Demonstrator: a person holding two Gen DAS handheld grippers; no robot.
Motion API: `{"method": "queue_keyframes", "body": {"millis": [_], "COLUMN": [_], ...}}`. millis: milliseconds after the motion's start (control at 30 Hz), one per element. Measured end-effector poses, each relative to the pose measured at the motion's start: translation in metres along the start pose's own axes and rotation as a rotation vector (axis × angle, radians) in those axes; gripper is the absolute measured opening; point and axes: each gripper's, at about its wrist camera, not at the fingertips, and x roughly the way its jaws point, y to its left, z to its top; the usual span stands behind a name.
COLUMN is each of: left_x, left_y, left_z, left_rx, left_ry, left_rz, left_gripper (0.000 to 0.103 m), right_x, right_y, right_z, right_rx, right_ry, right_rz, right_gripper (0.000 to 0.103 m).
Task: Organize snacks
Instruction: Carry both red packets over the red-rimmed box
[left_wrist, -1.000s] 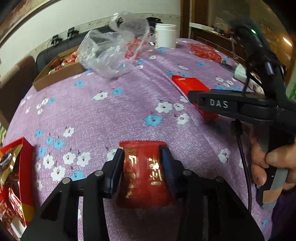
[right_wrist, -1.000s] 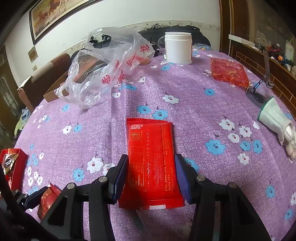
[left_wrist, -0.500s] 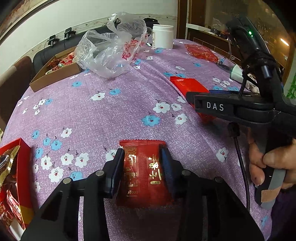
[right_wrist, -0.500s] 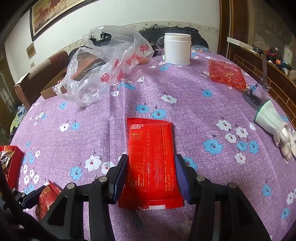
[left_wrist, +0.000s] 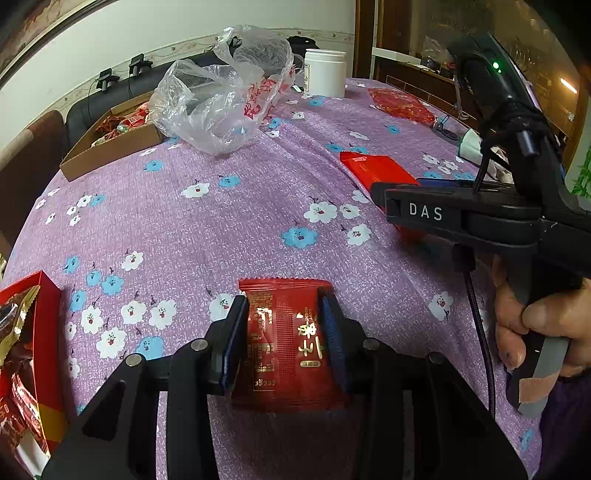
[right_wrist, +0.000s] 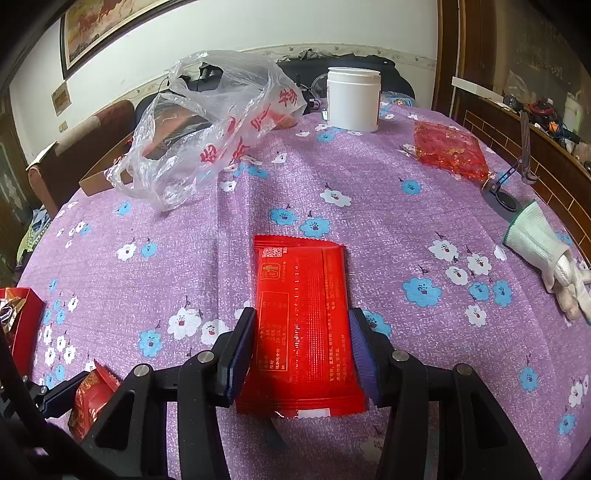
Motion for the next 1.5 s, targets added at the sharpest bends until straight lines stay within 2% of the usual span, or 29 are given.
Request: {"method": "queue_keyframes", "body": {"millis": [367,567,867,1100,1267,1367,1500], "left_x": [-0.008,-0.024,-0.048,-0.090,-0.120,-0.134,-0.148], "left_y": [0.003,0.012,0.017,0.028,0.041,0.052,0.066], "left_z": [-0.006,-0.014,-0.038,-0.058,-0.068,-0.071,-0.077], "left_rx": [-0.035,-0.065,-0.089,-0.087,-0.086,-0.103,-0.124], "left_ry": [0.004,-0.004,0.011,-0.051,-0.111,-0.144,-0.180], "left_rz": [-0.017,-0.020,-0.025,0.032,0.083,0.106,0.135], "left_gripper": [0.037,0.037,0.037,0.037,0.038,0.038,0.038], "right_x": [-0.003,-0.005,-0.011,-0.020,-0.032,-0.041,-0.060], "right_y": [-0.003,-0.005,-0.007,-0.010,-0.007,0.005,0.029], "right_z": [0.000,0.000,0.000,-0.003,-0.009,-0.017,-0.025], "right_rx": [0.011,0.023,0.037,0.056,0.073,0.072,0.041], "right_ry": [-0.011,-0.021,-0.048,-0.090,-0.108,-0.086,-0.100], "right_rz": [0.011,0.025,0.055,0.063,0.100,0.133,0.168], "right_gripper": [0.051,0.051,0.051,0.051,0.051,0.051,0.051]}}
